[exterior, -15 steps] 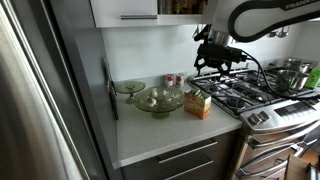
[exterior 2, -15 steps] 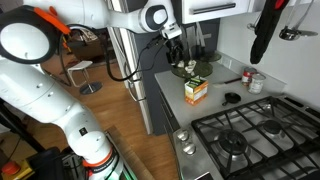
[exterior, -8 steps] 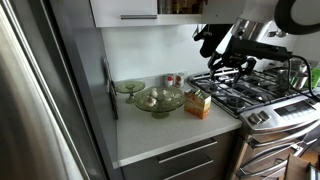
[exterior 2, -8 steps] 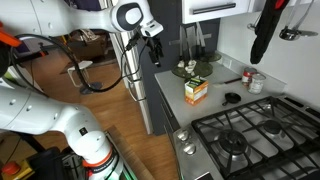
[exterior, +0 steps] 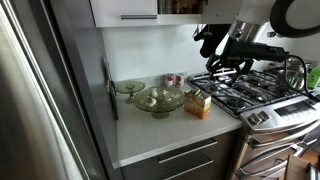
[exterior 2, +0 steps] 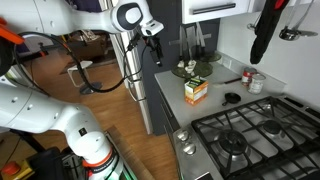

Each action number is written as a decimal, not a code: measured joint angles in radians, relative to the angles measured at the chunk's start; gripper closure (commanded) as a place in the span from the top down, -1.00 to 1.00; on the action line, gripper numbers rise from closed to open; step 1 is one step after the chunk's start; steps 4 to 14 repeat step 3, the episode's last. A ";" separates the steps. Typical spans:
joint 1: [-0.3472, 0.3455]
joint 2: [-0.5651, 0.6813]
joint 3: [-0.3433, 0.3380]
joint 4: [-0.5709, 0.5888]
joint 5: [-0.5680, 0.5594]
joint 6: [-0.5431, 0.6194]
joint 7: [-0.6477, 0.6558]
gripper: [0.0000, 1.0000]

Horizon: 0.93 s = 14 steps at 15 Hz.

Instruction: Pick up the green sachet from the open top cabinet and put it in the orange box

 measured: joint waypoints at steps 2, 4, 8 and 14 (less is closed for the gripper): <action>0.000 -0.014 0.034 -0.012 -0.031 -0.011 -0.058 1.00; 0.002 -0.027 0.049 -0.025 -0.044 -0.016 -0.089 1.00; 0.002 -0.027 0.049 -0.025 -0.044 -0.016 -0.089 1.00; 0.002 -0.027 0.049 -0.025 -0.044 -0.016 -0.089 1.00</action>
